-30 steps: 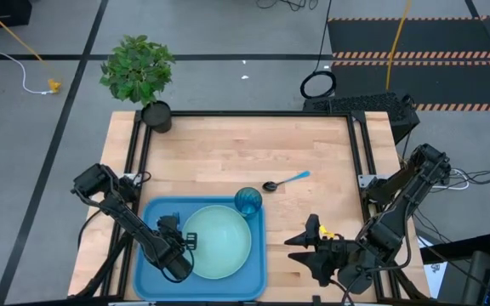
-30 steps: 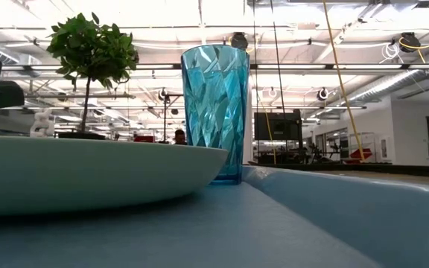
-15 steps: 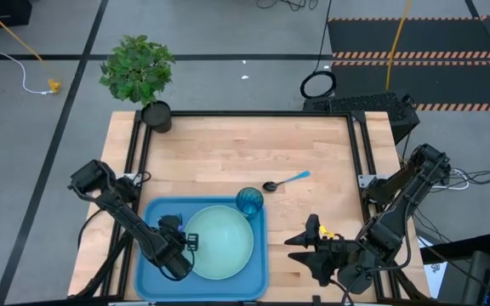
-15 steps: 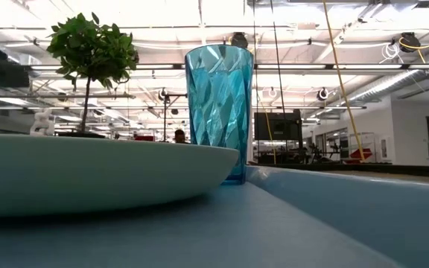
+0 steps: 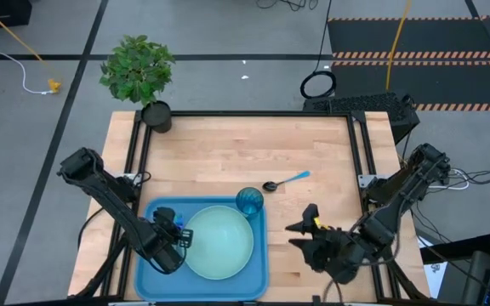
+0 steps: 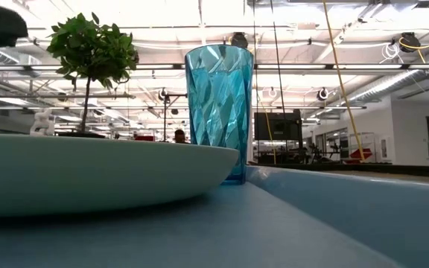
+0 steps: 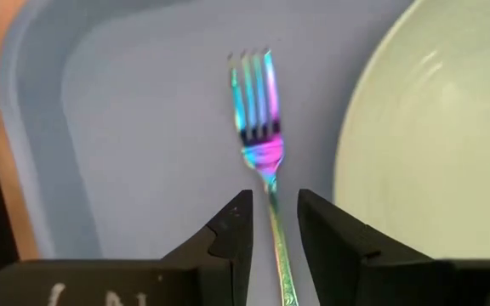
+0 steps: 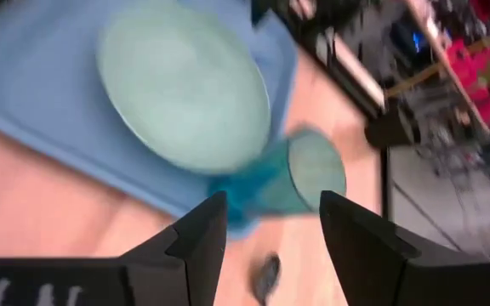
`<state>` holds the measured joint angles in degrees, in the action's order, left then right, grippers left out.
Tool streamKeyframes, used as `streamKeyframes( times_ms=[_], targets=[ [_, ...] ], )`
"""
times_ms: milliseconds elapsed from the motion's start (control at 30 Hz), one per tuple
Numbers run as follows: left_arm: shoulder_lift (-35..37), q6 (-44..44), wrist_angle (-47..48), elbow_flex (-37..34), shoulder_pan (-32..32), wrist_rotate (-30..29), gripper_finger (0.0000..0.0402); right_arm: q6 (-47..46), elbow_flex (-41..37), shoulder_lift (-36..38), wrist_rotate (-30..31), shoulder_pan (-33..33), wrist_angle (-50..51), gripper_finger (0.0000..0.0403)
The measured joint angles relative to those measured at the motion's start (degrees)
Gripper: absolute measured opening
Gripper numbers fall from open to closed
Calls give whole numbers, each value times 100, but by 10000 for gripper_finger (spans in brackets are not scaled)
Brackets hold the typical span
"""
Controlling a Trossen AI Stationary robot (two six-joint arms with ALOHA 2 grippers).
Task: Pick and place plate/cup/fork/spoon on tray
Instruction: Put the blue spoon beside the blue fork
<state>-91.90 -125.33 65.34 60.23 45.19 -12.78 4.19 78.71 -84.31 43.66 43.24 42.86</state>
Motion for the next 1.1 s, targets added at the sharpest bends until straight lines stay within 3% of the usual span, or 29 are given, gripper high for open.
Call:
streamKeyframes(
  times_ms=[300,567,767,967,1100],
  targets=[
    [309,807,-102,0,74,-947,99,-6,-1732,620,-195,-1226,-748,180],
    [864,1718,-101,0,61,-2106,99,606,-3401,1551,-1387,-2593,-2509,180],
    [1166,2689,-509,2,57,-3170,99,743,-4300,1613,-2905,-3661,-3843,180],
    [1180,3756,-1349,4,24,-3419,99,802,-5003,1219,-3760,-4461,-4996,157],
    [1180,4533,-2116,4,-47,-3474,99,956,-5101,865,-4206,-4926,-5253,135]
  ],
)
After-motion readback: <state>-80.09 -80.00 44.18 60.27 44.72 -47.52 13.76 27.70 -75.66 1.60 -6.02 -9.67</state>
